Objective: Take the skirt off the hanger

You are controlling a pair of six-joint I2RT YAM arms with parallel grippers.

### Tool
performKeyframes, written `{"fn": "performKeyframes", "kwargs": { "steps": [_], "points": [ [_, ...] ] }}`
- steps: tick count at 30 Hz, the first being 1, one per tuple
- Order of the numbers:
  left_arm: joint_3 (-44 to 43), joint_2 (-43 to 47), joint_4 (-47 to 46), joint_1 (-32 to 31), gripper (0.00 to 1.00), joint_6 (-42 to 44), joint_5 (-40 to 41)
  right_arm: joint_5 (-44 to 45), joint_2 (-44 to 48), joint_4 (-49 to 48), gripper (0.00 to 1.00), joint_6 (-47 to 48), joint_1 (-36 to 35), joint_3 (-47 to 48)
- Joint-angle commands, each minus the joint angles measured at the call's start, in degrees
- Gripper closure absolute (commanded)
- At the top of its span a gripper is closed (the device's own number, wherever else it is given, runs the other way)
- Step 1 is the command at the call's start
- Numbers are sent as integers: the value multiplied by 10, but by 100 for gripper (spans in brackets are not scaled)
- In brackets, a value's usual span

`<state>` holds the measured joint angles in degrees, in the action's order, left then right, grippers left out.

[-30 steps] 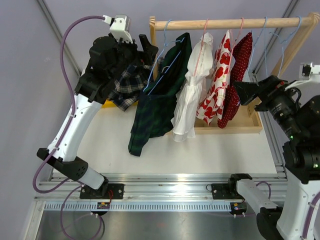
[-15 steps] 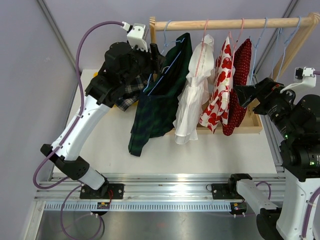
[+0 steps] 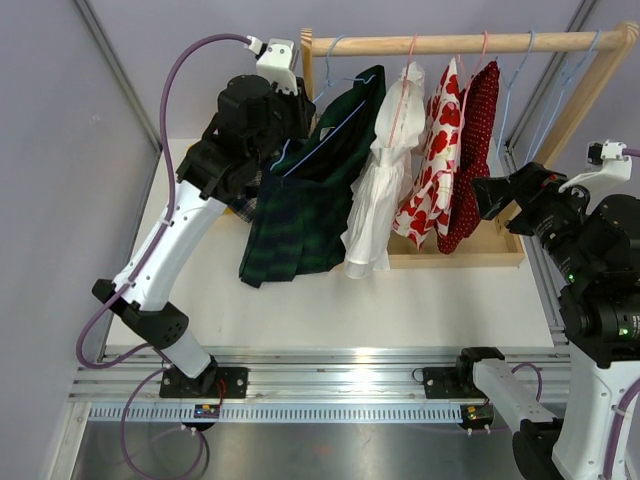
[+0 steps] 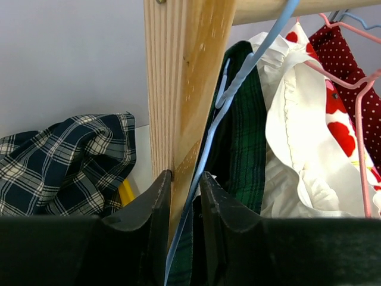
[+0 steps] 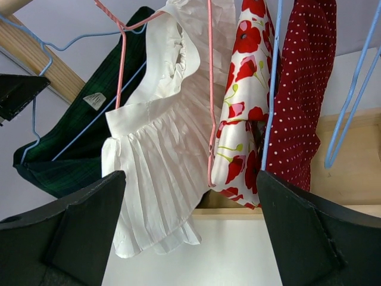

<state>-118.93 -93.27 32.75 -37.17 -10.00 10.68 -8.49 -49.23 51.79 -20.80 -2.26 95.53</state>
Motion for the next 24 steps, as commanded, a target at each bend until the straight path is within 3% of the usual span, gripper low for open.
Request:
{"fn": "performKeyframes", "kwargs": {
  "steps": [1, 6, 17, 24],
  "points": [
    [-5, -26, 55, -23, 77, -13, -98, 10, 3, -5, 1, 13, -3, -4],
    [-25, -18, 111, -37, 100, -17, -81, 8, 5, -9, 0, 13, -3, -11],
    [-102, 6, 170, -61, 100, -26, -47, 4, 3, -16, 1, 8, -3, -13],
    [-184, -28, 210, -62, 100, -13, -62, -3, -3, -20, 1, 1, -3, -6]
  ]
}}
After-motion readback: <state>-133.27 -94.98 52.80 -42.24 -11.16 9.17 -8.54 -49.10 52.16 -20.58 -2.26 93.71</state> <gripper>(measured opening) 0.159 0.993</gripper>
